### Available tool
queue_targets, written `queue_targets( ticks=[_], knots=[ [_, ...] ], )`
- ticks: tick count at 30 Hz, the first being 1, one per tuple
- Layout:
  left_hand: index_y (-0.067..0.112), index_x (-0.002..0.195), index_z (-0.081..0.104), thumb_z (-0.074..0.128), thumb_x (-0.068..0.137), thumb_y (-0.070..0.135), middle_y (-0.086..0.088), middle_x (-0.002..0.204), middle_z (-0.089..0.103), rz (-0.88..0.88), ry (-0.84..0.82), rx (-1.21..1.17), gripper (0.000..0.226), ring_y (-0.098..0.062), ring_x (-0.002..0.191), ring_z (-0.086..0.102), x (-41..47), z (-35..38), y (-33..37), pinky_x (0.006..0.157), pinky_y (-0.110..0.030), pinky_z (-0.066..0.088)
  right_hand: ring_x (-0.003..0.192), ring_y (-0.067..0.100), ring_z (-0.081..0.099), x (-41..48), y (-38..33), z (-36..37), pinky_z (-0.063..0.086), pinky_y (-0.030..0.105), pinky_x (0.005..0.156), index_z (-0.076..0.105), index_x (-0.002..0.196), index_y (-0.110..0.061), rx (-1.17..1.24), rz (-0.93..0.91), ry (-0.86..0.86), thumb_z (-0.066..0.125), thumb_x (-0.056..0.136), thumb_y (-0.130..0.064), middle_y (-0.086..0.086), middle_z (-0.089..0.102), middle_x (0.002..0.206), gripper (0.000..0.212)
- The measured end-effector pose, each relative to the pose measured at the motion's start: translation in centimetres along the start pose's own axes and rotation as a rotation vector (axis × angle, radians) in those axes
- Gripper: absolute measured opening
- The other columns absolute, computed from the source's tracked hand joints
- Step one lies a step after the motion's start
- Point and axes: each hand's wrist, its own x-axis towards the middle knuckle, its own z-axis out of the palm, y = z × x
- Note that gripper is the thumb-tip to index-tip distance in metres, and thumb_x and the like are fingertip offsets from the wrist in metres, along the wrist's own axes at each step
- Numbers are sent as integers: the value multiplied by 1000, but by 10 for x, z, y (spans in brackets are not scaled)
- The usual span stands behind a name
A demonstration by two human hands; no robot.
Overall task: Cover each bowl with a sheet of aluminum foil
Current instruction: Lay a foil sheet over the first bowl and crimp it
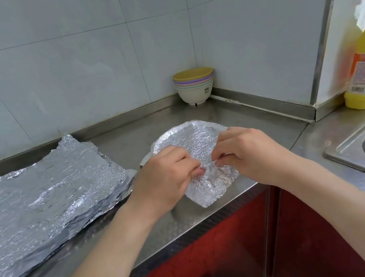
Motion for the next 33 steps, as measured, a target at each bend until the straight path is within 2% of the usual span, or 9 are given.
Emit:
queue_targets(
  ticks=[6, 9, 11, 15, 18, 22, 25, 29, 33],
  knots=[
    [20, 92, 77, 58, 82, 48, 9, 84, 70, -198, 3, -217, 35, -10, 82, 60, 5, -10, 11, 76, -28, 49, 103, 7, 51, -6, 0, -11, 45, 39, 89, 65, 113, -31, 82, 141, -56, 67, 87, -33, -17, 60, 104, 26],
    [25, 88, 78, 75, 81, 31, 15, 86, 69, -322, 64, -320, 10, -5, 89, 58, 3, -19, 5, 79, -17, 43, 94, 7, 54, -7, -11, -5, 45, 32, 85, 70, 103, -27, 140, 135, 42, 72, 85, -32, -14, 64, 95, 18],
    [27, 86, 79, 77, 79, 26, 17, 85, 67, -354, 9, -346, 8, -6, 91, 57, 1, -20, 1, 80, -19, 44, 88, 12, 58, -7, -15, 1, 48, 35, 80, 73, 93, -23, 111, 99, 53, 73, 84, -27, -9, 66, 88, 11],
    [26, 87, 79, 78, 77, 24, 15, 83, 67, -308, 4, -343, 10, -7, 88, 57, -5, -14, 0, 80, -24, 45, 83, 23, 59, -6, -19, 10, 53, 46, 66, 73, 85, -17, 16, 55, 88, 66, 83, -24, -3, 66, 83, 11],
    [24, 87, 79, 79, 76, 23, 13, 82, 67, -266, 37, -336, 11, -6, 84, 58, -6, -12, -2, 76, -23, 44, 82, 24, 60, -5, -20, 10, 54, 43, 64, 73, 83, -15, -36, 4, 94, 62, 82, -26, -2, 66, 81, 15],
    [19, 89, 79, 71, 78, 29, 8, 81, 66, -174, 17, -243, 17, -9, 80, 57, -5, -6, -2, 72, -27, 46, 79, 24, 58, -3, -17, 11, 53, 40, 59, 69, 82, -15, -110, -53, 68, 72, 81, -16, -1, 63, 79, 3],
    [14, 88, 76, 61, 85, 33, 3, 81, 64, -54, 36, -85, 25, -17, 76, 58, -5, 0, -3, 70, -32, 46, 73, 23, 55, -1, -15, 18, 51, 37, 54, 63, 80, -13, -193, -75, 53, 77, 71, 1, 0, 59, 76, 22],
    [9, 87, 72, 55, 90, 29, -2, 80, 63, 36, 48, 7, 27, -21, 74, 57, -3, 6, 5, 67, -33, 47, 74, 15, 47, -3, -8, 14, 45, 29, 60, 60, 82, -14, -137, -74, 8, 73, 73, 6, -4, 55, 80, 25],
    [16, 92, 74, 59, 87, 38, 6, 85, 65, -51, 65, -147, 28, -13, 81, 56, 0, 2, 14, 75, -25, 45, 85, 9, 49, -7, 5, -9, 39, 20, 71, 67, 88, -16, 103, 82, -41, 69, 84, -4, -9, 58, 90, 14]
  ],
)
